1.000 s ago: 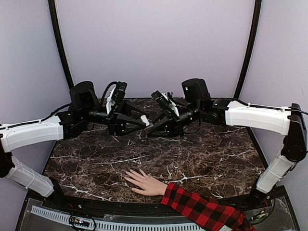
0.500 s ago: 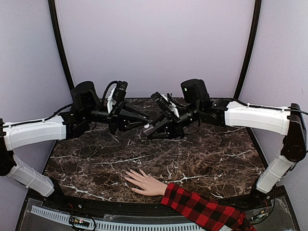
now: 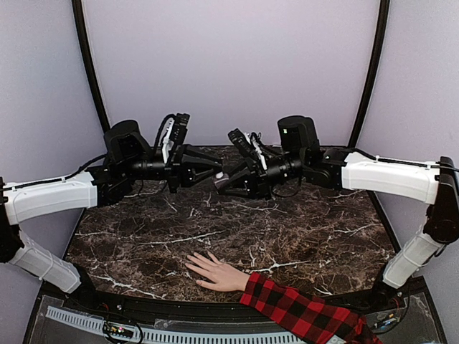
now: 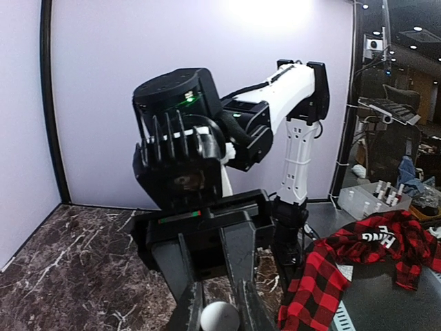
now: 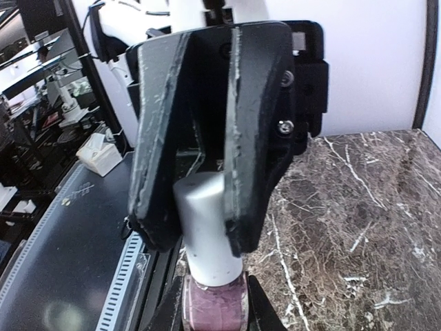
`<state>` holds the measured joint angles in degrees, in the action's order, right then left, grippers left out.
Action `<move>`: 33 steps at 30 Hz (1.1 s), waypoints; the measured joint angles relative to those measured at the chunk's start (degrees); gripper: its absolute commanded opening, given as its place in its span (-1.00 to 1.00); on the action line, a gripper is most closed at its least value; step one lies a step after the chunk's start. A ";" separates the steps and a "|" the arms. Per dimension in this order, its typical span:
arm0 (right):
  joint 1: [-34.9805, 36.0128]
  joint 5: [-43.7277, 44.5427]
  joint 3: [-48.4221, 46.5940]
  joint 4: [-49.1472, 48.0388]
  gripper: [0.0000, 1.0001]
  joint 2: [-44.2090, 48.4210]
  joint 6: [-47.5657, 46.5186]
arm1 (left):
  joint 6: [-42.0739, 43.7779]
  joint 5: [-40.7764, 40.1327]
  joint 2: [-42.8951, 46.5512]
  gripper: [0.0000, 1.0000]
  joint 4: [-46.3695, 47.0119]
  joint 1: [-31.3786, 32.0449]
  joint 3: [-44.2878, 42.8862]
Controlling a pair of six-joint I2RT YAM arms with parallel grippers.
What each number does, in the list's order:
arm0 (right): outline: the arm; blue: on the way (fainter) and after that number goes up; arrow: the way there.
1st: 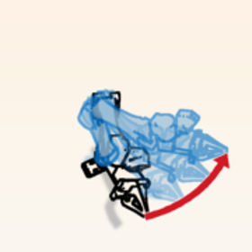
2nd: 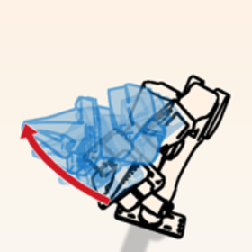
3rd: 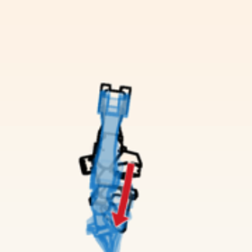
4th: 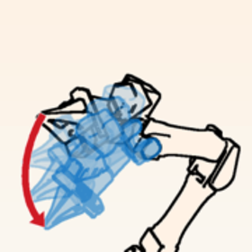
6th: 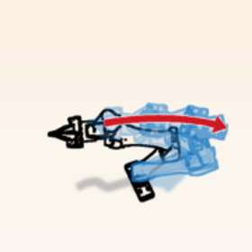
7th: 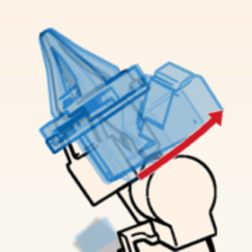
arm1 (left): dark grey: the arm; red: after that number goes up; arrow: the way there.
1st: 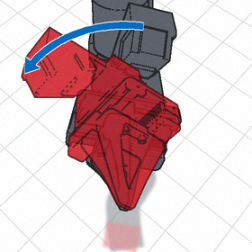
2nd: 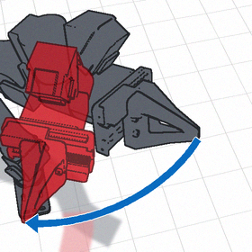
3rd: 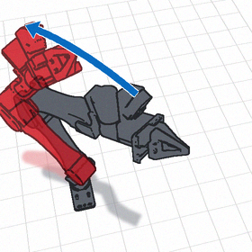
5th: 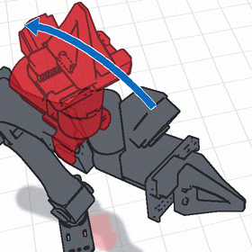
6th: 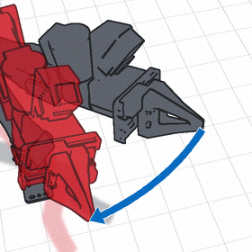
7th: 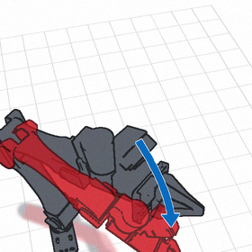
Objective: Paint the nails
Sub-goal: Unscrew the cap of the nail polish bottle.
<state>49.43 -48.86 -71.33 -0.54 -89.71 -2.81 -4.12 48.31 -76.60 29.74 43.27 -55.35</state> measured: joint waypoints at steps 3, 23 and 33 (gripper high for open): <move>-0.04 4.24 0.39 -1.25 -1.00 0.42 1.84 | 0.04 -4.22 0.17 -1.00 -0.04 0.00 0.00; 2.91 37.51 -0.57 1.53 -1.00 -0.48 -0.24 | -10.10 -27.28 -6.08 -1.00 -3.28 0.74 -3.76; 5.01 47.82 -0.79 1.97 -1.00 -0.70 -2.62 | -16.74 -32.89 -6.75 -0.95 -3.26 1.55 -3.76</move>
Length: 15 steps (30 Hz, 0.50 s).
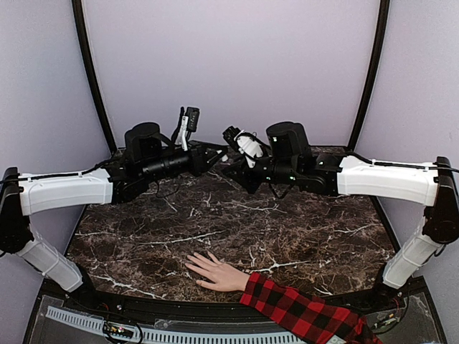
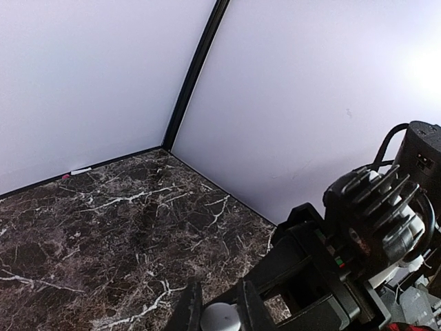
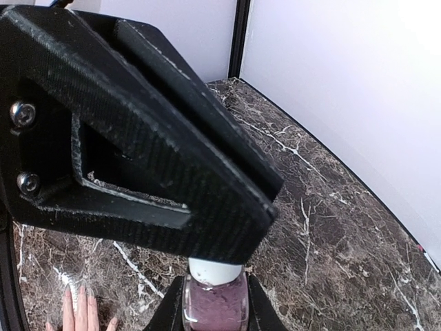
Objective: Paint the nails
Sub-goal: Unscrew the cap of the nail polish bottle.
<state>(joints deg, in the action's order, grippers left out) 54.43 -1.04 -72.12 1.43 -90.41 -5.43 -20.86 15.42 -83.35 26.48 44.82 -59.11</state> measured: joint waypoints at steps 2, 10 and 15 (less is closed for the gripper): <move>0.00 0.20 0.00 0.07 -1.00 -0.02 -0.13 | -0.70 -0.17 -0.13 -0.77 0.17 0.04 0.00; -0.26 -0.76 0.09 -0.59 -1.00 0.00 -0.76 | 1.53 -0.15 0.20 -0.03 -6.29 -0.61 -2.03; -0.50 -3.30 1.20 -1.49 -1.00 0.00 -1.18 | 5.25 3.78 3.67 0.33 -13.40 -3.74 -2.89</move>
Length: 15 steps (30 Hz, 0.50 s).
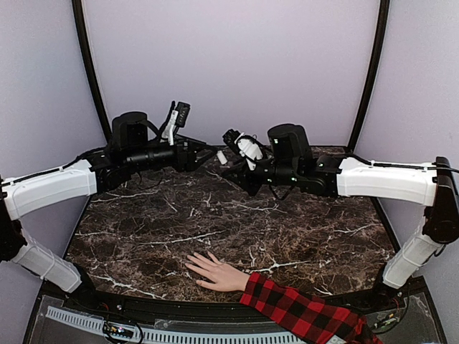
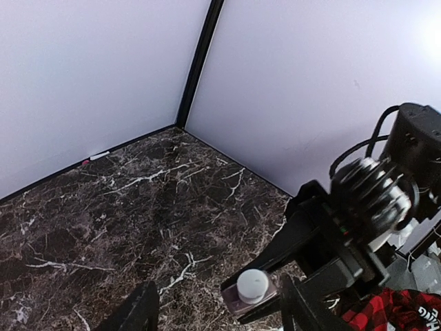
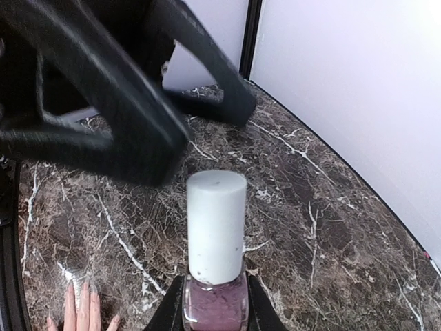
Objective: Paint the nails
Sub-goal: Unscrew the cap of the nail polish bottle.
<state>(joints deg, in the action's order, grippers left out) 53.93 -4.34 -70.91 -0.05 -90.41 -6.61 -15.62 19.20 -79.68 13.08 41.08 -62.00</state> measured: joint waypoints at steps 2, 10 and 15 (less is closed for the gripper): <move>0.00 -1.51 0.63 0.07 -1.00 0.00 -0.20 | 2.54 2.67 2.47 0.37 -3.23 -1.22 -0.94; -0.15 -11.63 4.13 -0.33 -1.00 1.16 -1.22 | 14.10 12.35 8.41 0.31 -17.33 -1.36 -7.93; -0.15 -19.98 4.61 -0.37 -1.00 1.53 -1.95 | 20.85 18.21 8.04 0.17 -27.78 -1.36 -10.05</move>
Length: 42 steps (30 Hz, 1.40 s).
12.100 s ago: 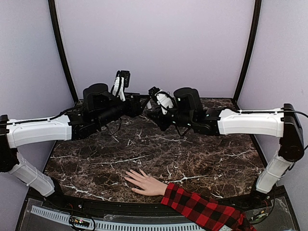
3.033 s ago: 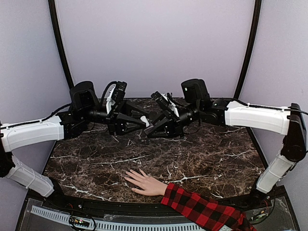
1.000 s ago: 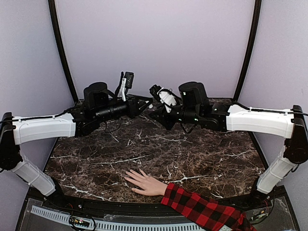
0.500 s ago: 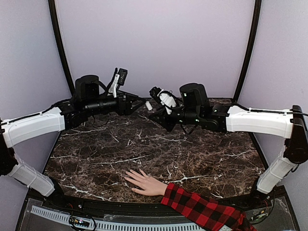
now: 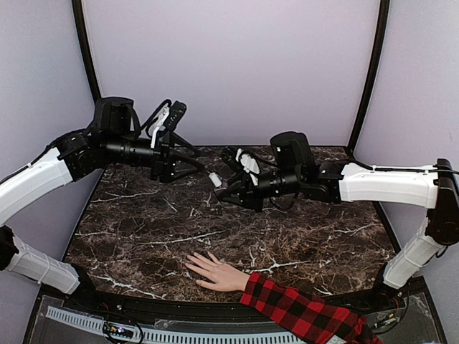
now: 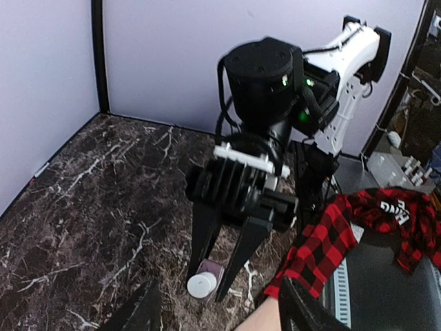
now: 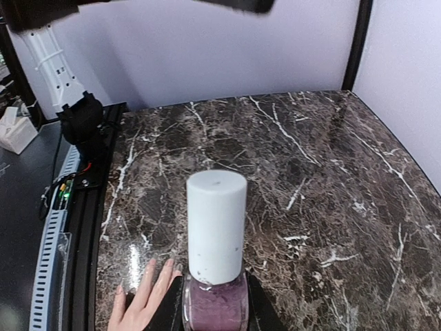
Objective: Paint the nails
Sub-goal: Unscrew the cap of the nail polish bottle.
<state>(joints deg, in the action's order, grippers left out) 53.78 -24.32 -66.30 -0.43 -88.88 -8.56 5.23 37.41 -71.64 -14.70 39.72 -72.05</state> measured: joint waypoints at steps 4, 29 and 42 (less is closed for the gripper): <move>0.00 -5.86 -0.02 0.68 -1.00 0.00 -0.87 | 4.61 3.17 -0.87 0.14 -6.10 0.17 -0.02; 1.33 -15.54 -3.13 7.43 -1.00 -2.32 -3.87 | 16.17 0.22 -1.55 -0.14 -10.82 6.60 2.25; 1.38 -16.92 -3.91 8.63 -1.00 -3.19 -4.59 | 17.66 -0.22 -2.19 -0.28 -10.86 7.43 2.47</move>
<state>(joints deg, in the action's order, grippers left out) 55.16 -41.23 -70.22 8.21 -92.07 -13.15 22.90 37.19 -73.82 -25.56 47.16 -69.58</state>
